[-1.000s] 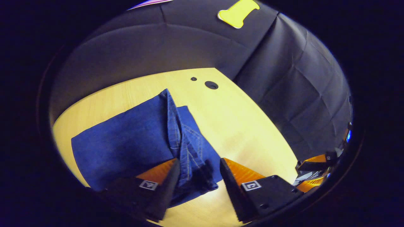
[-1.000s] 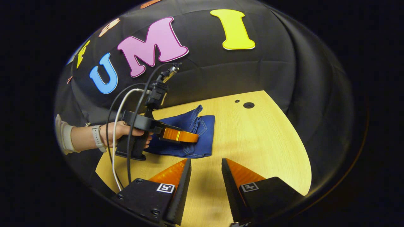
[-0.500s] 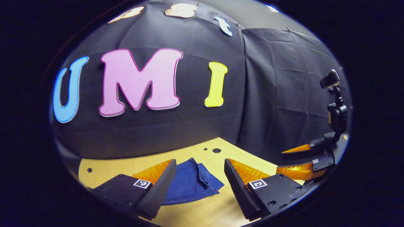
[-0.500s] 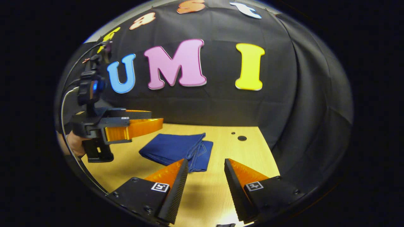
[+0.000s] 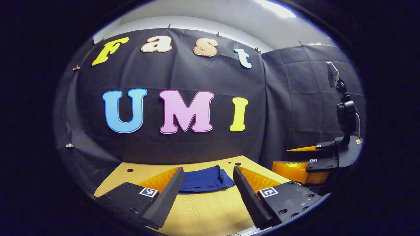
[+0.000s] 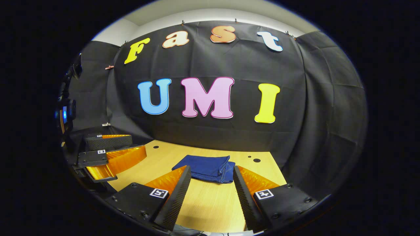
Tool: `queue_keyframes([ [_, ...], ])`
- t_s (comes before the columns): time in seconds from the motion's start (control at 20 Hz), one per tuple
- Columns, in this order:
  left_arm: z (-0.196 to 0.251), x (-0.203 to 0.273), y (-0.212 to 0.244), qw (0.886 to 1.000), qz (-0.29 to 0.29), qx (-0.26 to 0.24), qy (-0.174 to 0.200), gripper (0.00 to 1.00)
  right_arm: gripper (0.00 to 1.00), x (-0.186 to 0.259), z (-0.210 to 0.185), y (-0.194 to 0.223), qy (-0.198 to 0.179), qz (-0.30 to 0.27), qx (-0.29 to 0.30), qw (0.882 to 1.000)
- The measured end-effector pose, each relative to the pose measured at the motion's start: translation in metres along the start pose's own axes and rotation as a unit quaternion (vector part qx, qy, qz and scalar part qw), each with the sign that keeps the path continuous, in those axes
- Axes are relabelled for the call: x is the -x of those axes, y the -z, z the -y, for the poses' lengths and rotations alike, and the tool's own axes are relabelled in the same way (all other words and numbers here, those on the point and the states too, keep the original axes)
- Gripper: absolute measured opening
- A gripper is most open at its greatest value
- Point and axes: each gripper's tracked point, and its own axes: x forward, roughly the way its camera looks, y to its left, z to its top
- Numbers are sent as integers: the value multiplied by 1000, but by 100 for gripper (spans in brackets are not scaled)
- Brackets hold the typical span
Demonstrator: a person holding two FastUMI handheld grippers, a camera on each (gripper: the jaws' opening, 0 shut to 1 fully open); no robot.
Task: Grasp the waist and the cuffs of the jeans and fold them to make the two legs overlap; first hold the waist and fold one-third of the jeans toward the cuffs, then hold the cuffs and fold the remaining one-third in the same direction to finish folding.
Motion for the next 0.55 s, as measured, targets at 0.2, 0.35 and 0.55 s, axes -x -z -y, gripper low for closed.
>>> queue_keyframes([
  [0.2,-4,23,-6,1000,4,-15,-16,95,80,15,4,-14,6,26,-7,1000],
  [0.35,-12,23,-15,999,0,-10,-38,94,80,16,21,-31,17,41,3,999],
  [0.55,-1,13,-28,999,11,15,-37,93,82,25,37,-46,20,61,21,998],
])
